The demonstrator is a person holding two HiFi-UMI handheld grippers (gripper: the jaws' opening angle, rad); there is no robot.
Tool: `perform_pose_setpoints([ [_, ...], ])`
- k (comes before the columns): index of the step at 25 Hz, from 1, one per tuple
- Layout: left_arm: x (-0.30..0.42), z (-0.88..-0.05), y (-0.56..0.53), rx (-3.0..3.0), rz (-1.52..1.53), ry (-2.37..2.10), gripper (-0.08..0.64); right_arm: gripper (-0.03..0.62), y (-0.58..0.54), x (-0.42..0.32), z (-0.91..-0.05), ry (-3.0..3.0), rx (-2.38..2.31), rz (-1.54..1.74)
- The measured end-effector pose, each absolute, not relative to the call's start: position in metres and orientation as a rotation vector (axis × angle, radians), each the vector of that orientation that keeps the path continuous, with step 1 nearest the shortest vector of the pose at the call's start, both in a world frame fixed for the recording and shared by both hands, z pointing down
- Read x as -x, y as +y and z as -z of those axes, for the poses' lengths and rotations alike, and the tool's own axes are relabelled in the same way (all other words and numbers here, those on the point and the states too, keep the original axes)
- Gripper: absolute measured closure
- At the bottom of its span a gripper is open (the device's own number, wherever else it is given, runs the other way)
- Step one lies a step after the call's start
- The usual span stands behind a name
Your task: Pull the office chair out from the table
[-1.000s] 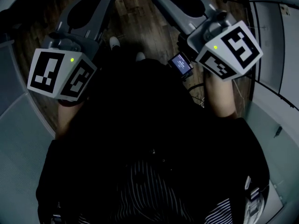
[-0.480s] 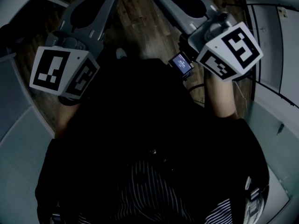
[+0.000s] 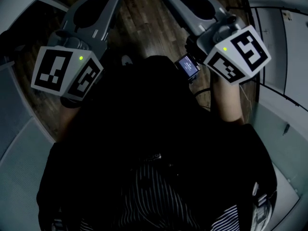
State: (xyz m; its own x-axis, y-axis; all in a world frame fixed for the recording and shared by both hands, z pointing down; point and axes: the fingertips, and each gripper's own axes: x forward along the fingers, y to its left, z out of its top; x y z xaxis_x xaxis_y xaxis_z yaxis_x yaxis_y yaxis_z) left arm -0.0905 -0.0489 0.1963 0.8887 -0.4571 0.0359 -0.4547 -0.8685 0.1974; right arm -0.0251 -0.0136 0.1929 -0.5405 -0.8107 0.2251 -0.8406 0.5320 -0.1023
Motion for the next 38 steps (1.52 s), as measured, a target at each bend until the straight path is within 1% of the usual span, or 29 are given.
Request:
perform_pose_setpoints([
  [5, 0.108, -0.206, -0.056, -2.850, 0.030, -0.668, 0.560, 0.592, -0.025, 0.046, -0.199, -2.566, -1.407, -0.297],
  [12, 0.105, -0.210, -0.061, -2.882, 0.051, -0.661, 0.560, 0.592, -0.034, 0.052, -0.201, -2.535, -1.362, -0.285],
  [19, 0.088, -0.221, -0.082, -2.851, -0.025, -0.750, 0.560, 0.592, -0.057, 0.031, -0.209, -2.587, -1.311, -0.291],
  [24, 0.094, -0.215, -0.094, -2.848, -0.049, -0.812, 0.560, 0.592, -0.078, 0.034, -0.203, -2.629, -1.272, -0.263],
  [30, 0.078, -0.225, -0.130, -2.859, -0.144, -0.932, 0.560, 0.592, -0.115, 0.021, -0.216, -2.671, -1.173, -0.293],
  [38, 0.054, -0.223, -0.181, -2.886, -0.132, -0.918, 0.560, 0.592, -0.169, -0.005, -0.222, -2.689, -1.173, -0.296],
])
